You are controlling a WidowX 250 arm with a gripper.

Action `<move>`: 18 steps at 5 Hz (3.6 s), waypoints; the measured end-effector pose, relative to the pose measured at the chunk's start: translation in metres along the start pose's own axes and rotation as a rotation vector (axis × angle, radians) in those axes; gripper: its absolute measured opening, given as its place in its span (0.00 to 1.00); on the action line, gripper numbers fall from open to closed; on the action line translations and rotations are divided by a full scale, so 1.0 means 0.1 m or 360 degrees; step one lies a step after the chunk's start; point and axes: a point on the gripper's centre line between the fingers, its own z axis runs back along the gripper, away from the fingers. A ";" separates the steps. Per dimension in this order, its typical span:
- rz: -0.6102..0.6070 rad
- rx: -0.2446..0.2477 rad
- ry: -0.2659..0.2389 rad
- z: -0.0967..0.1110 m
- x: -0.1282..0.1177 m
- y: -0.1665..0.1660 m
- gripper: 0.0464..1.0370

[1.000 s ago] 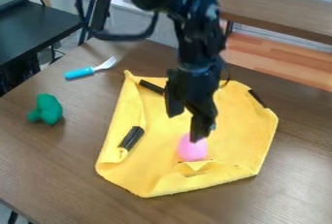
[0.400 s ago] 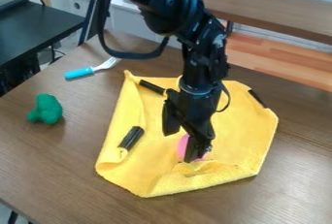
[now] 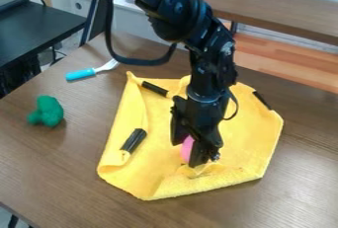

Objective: Move the pink object to the top right of the table

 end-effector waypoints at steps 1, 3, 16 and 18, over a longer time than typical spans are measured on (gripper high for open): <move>0.0000 -0.0016 -0.0006 0.00 0.01 -0.02 0.62; 0.0013 -0.0051 -0.0076 0.23 0.07 -0.03 0.61; -0.0160 -0.0140 -0.0132 0.06 1.37 -1.00 0.96; -0.0157 -0.0161 -0.0235 0.47 1.19 -0.84 0.96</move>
